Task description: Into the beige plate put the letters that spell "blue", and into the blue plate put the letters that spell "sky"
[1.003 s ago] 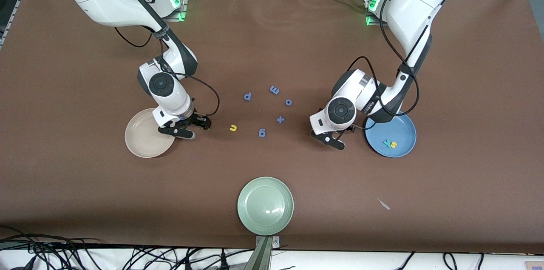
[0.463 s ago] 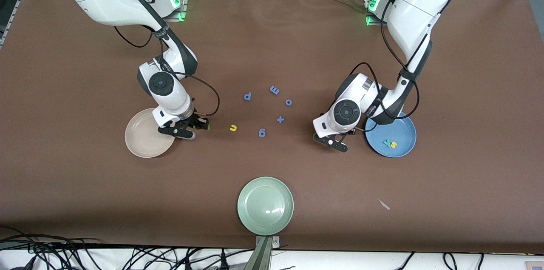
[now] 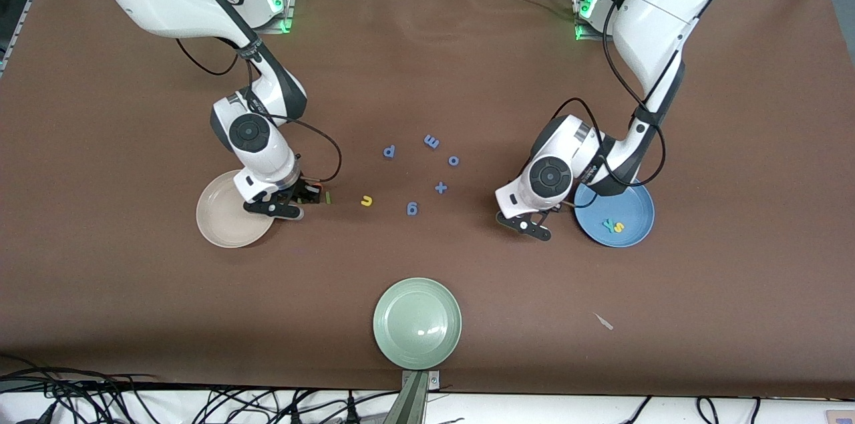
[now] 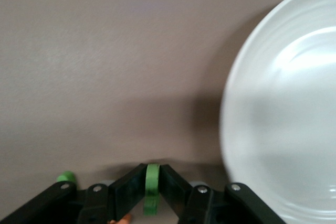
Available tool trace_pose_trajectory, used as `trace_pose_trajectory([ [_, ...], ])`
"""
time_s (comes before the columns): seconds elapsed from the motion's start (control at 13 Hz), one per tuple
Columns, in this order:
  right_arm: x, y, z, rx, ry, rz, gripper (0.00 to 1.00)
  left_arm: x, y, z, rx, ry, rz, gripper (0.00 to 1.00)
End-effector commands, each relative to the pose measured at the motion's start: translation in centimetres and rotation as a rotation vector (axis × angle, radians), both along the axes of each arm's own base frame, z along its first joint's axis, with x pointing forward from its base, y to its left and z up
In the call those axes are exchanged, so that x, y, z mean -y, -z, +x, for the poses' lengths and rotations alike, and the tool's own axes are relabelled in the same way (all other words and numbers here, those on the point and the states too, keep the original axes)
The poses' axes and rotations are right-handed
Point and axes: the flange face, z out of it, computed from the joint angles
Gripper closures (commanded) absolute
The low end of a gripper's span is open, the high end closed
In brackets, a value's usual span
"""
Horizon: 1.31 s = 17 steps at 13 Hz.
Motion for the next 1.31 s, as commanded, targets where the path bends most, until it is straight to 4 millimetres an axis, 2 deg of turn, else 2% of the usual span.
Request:
trace_pose_trajectory([
  [0.0, 2.8, -3.2, 1.1, 0.002, -0.052, -0.036, 1.00, -2.6, -3.9, 1.2, 0.017, 0.014, 0.036, 1.00],
  [0.15, 5.2, -4.1, 2.1, -0.004, -0.102, -0.066, 1.00, -7.0, -5.9, 2.4, -0.018, 0.068, 0.041, 1.00],
  [0.31, 7.1, -4.1, 2.6, -0.010, -0.139, -0.084, 1.00, -13.2, -6.2, 3.9, -0.056, 0.107, 0.021, 1.00],
  [0.39, 7.3, -3.9, 2.5, -0.014, -0.139, -0.085, 1.00, -15.4, -6.2, 4.3, -0.063, 0.110, 0.002, 0.92],
  [0.46, 7.4, -3.7, 2.3, -0.019, -0.138, -0.086, 0.98, -16.3, -5.9, 4.4, -0.072, 0.113, -0.007, 0.23],
  [0.54, 7.4, -3.7, 2.3, -0.021, -0.132, -0.083, 0.78, -16.9, -5.8, 4.4, -0.075, 0.103, -0.010, 0.00],
  [0.62, 7.4, -3.7, 2.3, -0.023, -0.117, -0.078, 0.65, -16.3, -5.8, 4.3, -0.074, 0.108, -0.012, 0.00],
  [0.69, 7.4, -3.7, 2.2, -0.029, -0.101, -0.065, 0.58, -15.0, -6.1, 4.2, -0.068, 0.115, -0.012, 0.00],
  [0.93, 6.5, -4.6, 2.1, -0.058, -0.008, 0.008, 0.55, -8.2, -6.9, 3.1, -0.039, 0.112, -0.009, 0.00],
  [1.08, 3.5, -4.7, 1.3, -0.068, 0.077, 0.051, 0.51, -4.4, -6.3, 1.9, -0.025, 0.050, 0.012, 0.00],
  [1.23, 0.8, -3.7, 0.5, -0.080, 0.163, 0.079, 0.51, -2.8, -5.3, 1.2, -0.023, -0.044, 0.036, 0.00],
])
